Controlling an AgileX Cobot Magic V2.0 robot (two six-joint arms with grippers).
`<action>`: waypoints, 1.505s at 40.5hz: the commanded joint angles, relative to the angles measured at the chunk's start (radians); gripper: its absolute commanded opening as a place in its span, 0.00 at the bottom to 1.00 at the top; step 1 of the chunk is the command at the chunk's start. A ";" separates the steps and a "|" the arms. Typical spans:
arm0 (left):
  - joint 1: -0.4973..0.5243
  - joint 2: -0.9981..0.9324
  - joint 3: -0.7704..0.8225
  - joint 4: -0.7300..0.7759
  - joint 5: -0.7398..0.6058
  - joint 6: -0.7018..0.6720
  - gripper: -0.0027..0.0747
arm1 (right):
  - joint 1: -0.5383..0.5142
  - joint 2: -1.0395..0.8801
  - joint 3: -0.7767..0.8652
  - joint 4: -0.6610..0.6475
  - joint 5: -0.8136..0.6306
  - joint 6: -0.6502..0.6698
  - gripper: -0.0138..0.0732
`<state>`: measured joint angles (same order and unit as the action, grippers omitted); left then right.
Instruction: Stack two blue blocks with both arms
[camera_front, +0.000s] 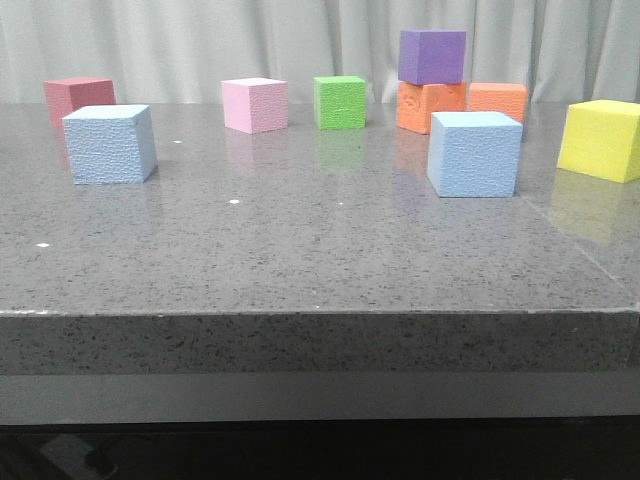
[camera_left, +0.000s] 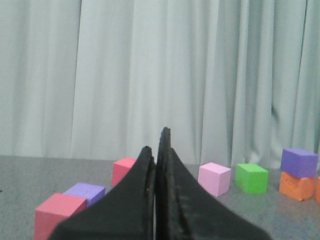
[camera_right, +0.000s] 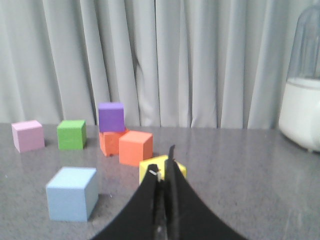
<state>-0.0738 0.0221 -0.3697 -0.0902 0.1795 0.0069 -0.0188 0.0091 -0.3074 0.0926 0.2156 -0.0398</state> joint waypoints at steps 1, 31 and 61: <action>0.003 0.086 -0.169 -0.009 0.073 -0.007 0.01 | 0.000 0.091 -0.137 -0.022 0.035 -0.002 0.01; 0.003 0.400 -0.358 -0.009 0.323 -0.007 0.01 | 0.000 0.449 -0.305 -0.020 0.241 -0.002 0.01; 0.005 0.400 -0.358 0.057 0.305 -0.007 0.74 | 0.000 0.449 -0.302 -0.041 0.218 0.013 0.68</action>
<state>-0.0725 0.4091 -0.7011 -0.0329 0.5687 0.0069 -0.0188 0.4447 -0.5770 0.0605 0.5196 -0.0268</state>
